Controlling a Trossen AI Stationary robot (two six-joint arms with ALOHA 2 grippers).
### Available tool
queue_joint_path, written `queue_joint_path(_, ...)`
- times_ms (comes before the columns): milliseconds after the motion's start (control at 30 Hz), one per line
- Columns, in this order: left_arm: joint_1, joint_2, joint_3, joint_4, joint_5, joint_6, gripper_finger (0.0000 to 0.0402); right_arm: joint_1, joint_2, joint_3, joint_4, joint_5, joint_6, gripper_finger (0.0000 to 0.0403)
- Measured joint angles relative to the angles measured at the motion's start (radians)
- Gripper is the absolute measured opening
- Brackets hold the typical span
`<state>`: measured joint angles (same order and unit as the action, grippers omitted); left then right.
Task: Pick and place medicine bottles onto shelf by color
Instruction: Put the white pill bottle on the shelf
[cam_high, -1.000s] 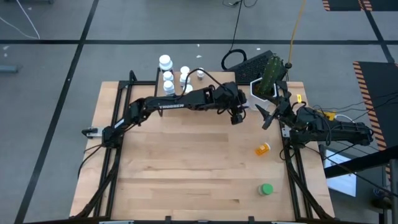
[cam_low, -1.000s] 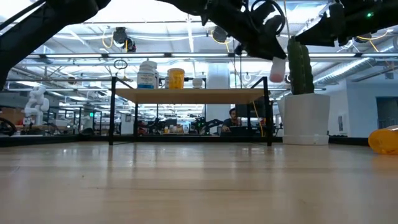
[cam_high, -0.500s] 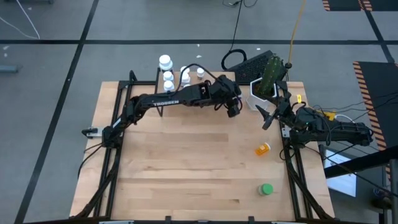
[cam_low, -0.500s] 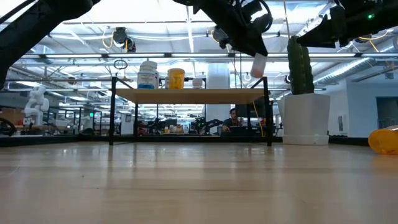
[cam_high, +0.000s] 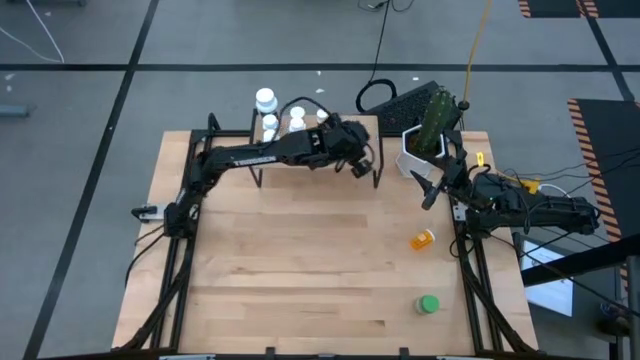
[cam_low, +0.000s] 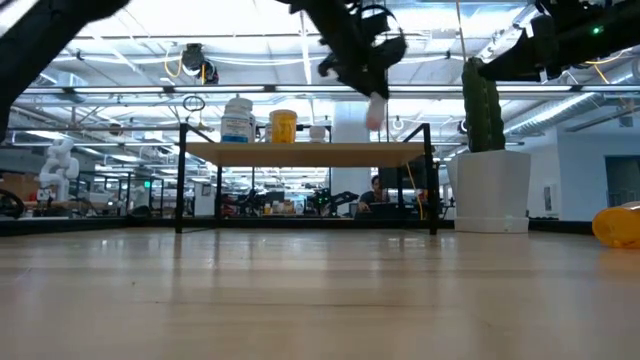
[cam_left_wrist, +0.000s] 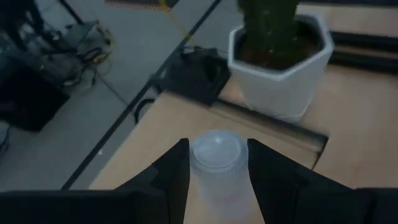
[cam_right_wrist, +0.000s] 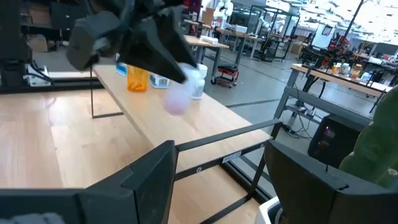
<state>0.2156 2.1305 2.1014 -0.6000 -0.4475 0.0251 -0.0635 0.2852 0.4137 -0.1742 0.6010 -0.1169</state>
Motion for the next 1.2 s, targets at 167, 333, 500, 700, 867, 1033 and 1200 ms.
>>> queue_joint_path(167, 0.024, -0.162, -0.288, 0.198, -0.034, -0.021, 0.0149, 0.000, 0.000, 0.000, -0.003, 0.000, 0.003, 0.0242)
queue_joint_path(333, 0.048, -0.324, -0.579, 0.445, -0.050, -0.028, 0.0149, 0.000, 0.000, 0.000, 0.010, 0.000, 0.003, 0.0242)
queue_joint_path(500, 0.088, -0.423, -0.782, 0.615, -0.051, -0.034, 0.0150, 0.000, 0.000, 0.000, 0.038, 0.000, 0.001, 0.0242)
queue_joint_path(700, 0.135, -0.434, -0.887, 0.742, 0.053, 0.036, 0.0150, 0.000, 0.000, 0.000, 0.067, 0.000, -0.006, 0.0242)
queue_joint_path(867, 0.151, -0.421, -0.892, 0.757, 0.063, 0.066, 0.0150, 0.000, 0.000, 0.000, 0.098, -0.003, -0.008, 0.0242)
queue_joint_path(1033, 0.158, -0.421, -0.890, 0.750, 0.064, 0.082, 0.0150, 0.000, 0.000, 0.000, 0.096, -0.001, -0.017, 0.0242)
queue_joint_path(1200, 0.156, -0.415, -0.890, 0.749, 0.065, 0.107, 0.0150, 0.000, 0.000, 0.000, 0.096, -0.001, -0.023, 0.0242)
